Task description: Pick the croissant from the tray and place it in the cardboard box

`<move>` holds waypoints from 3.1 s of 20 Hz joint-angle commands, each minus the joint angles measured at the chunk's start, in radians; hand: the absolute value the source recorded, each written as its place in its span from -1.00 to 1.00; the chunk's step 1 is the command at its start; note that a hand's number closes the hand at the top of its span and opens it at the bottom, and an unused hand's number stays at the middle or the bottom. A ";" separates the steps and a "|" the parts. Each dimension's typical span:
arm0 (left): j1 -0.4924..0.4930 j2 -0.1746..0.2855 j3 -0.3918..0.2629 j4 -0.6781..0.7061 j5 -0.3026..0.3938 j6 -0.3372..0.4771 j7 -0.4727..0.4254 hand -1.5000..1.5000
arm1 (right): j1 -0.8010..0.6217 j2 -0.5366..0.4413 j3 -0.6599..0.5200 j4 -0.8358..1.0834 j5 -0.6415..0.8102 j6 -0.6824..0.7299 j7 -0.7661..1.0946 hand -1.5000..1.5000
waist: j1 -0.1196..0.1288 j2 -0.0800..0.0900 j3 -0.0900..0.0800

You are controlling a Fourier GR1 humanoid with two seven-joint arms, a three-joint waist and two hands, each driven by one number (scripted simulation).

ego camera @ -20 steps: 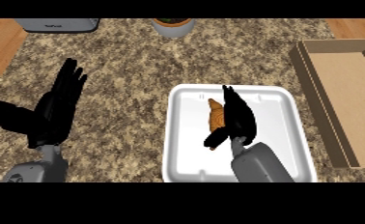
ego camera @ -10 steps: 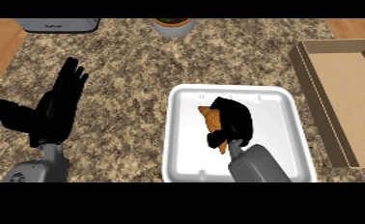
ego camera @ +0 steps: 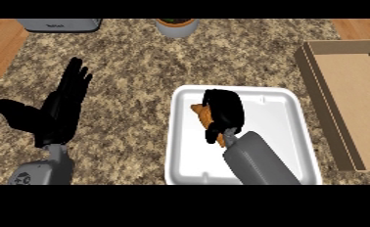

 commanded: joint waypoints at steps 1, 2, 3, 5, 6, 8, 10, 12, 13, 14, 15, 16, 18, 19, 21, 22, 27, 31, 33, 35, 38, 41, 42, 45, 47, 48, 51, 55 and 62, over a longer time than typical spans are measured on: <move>0.012 0.009 0.013 0.009 0.028 -0.034 -0.010 0.00 | -0.083 -0.009 -0.005 0.046 0.063 -0.025 -0.057 1.00 | 0.000 0.000 0.000; 0.007 0.029 0.037 -0.009 0.043 -0.039 0.007 0.00 | -0.028 -0.043 0.024 -0.040 0.083 -0.023 -0.061 1.00 | -0.005 -0.002 0.000; -0.005 0.029 0.026 -0.025 0.015 -0.016 0.025 0.00 | -0.090 0.005 0.022 -0.011 0.104 -0.023 -0.030 1.00 | -0.001 -0.002 0.000; 0.024 0.004 -0.001 -0.059 0.005 -0.002 0.045 0.00 | -0.017 -0.008 0.059 -0.114 0.133 -0.012 -0.031 1.00 | -0.006 -0.004 0.000; 0.014 0.022 0.033 0.038 0.024 -0.040 -0.027 0.00 | -0.044 0.005 0.095 -0.208 0.114 0.065 0.042 1.00 | -0.011 -0.004 -0.001; 0.047 -0.004 -0.024 -0.115 -0.003 0.005 0.076 0.00 | -0.100 -0.039 0.047 -0.220 0.131 0.140 0.004 1.00 | -0.004 -0.005 0.000; -0.031 0.036 0.054 0.026 0.036 -0.034 0.013 0.00 | -0.097 -0.033 0.058 -0.327 0.135 0.219 0.033 1.00 | -0.012 -0.003 0.000; -0.006 0.012 0.034 0.030 0.023 -0.029 -0.018 0.00 | -0.092 0.004 0.088 -0.415 0.138 0.208 0.136 1.00 | -0.011 -0.003 0.000; -0.008 0.005 -0.001 -0.059 -0.002 0.013 0.088 0.00 | -0.099 -0.016 0.001 -0.445 0.134 0.175 0.103 1.00 | -0.014 -0.006 0.000; 0.015 0.012 0.003 -0.064 -0.005 -0.001 0.047 0.00 | -0.076 0.005 -0.001 -0.498 0.148 0.123 0.164 1.00 | -0.019 -0.009 0.000; 0.052 -0.007 0.005 0.017 -0.003 -0.026 -0.049 0.00 | -0.071 0.005 0.029 -0.518 0.154 0.066 0.206 1.00 | -0.017 -0.005 -0.001; 0.019 -0.005 0.004 -0.042 0.003 0.001 0.031 0.00 | -0.087 0.005 0.010 -0.535 0.183 0.077 0.255 1.00 | -0.014 -0.007 0.000; 0.003 -0.003 0.021 0.025 0.013 -0.017 -0.015 0.00 | -0.078 -0.001 -0.020 -0.573 0.244 0.063 0.260 1.00 | -0.021 -0.004 0.000; 0.037 0.012 0.010 -0.013 0.023 -0.052 -0.015 0.00 | -0.119 0.006 -0.035 -0.528 0.256 0.035 0.313 1.00 | -0.007 -0.004 0.000; 0.026 0.008 0.015 -0.023 0.007 -0.018 0.010 0.00 | -0.118 -0.027 -0.093 -0.652 0.274 0.099 0.326 1.00 | -0.017 -0.006 0.000; 0.030 0.034 0.049 -0.020 0.038 -0.041 0.017 0.00 | -0.115 -0.103 -0.177 -0.647 0.244 0.097 0.278 1.00 | -0.016 -0.004 0.000; -0.010 -0.008 0.017 0.012 0.003 -0.003 0.009 0.00 | -0.200 -0.134 -0.344 -0.665 0.177 0.205 0.300 1.00 | -0.012 -0.002 0.000; -0.019 0.007 0.049 0.059 0.023 -0.027 -0.026 0.00 | -0.078 -0.189 -0.394 -0.707 0.157 0.202 0.259 1.00 | -0.015 -0.001 0.000; 0.034 -0.026 -0.010 -0.067 -0.016 0.017 0.033 0.00 | -0.060 -0.253 -0.492 -0.655 0.088 0.172 0.162 1.00 | -0.007 -0.002 0.001; 0.006 0.026 0.038 -0.037 0.026 -0.035 0.033 0.00 | -0.068 -0.287 -0.550 -0.584 0.069 0.126 0.102 1.00 | -0.005 0.000 0.001; 0.014 -0.002 0.010 0.021 -0.018 -0.024 -0.048 0.00 | -0.084 -0.337 -0.583 -0.463 0.126 0.045 0.052 1.00 | -0.003 0.002 0.000; 0.006 -0.012 -0.006 -0.018 -0.031 0.002 0.012 0.00 | -0.115 -0.388 -0.615 -0.359 0.142 0.029 0.009 1.00 | 0.001 0.001 0.000; 0.035 0.014 0.030 -0.015 0.017 -0.045 -0.008 0.00 | -0.060 -0.411 -0.646 -0.355 0.112 0.009 -0.041 1.00 | -0.001 0.001 0.000; 0.027 -0.013 -0.012 -0.077 -0.007 -0.012 0.045 0.00 | -0.094 -0.448 -0.665 -0.199 0.118 -0.035 -0.119 1.00 | 0.004 0.001 0.001; 0.018 0.002 0.008 -0.074 0.000 -0.014 0.058 0.00 | -0.094 -0.442 -0.671 -0.107 0.138 -0.116 -0.158 1.00 | 0.005 0.002 0.001; 0.040 0.003 0.032 -0.036 0.034 -0.048 0.005 0.00 | -0.054 -0.466 -0.690 -0.146 0.111 -0.075 -0.169 1.00 | -0.001 0.000 0.000; -0.013 -0.033 -0.016 -0.017 -0.039 0.015 0.009 0.00 | -0.075 -0.495 -0.670 0.014 0.134 -0.080 -0.241 1.00 | 0.003 0.004 0.001; 0.027 -0.022 -0.013 -0.049 -0.013 -0.021 -0.006 0.00 | -0.071 -0.562 -0.657 0.167 0.157 0.125 -0.202 1.00 | 0.021 0.007 0.001; 0.007 0.021 0.036 -0.048 0.026 -0.041 0.053 0.00 | -0.178 -0.589 -0.791 0.452 0.046 -0.067 -0.425 -1.00 | 0.018 0.006 0.002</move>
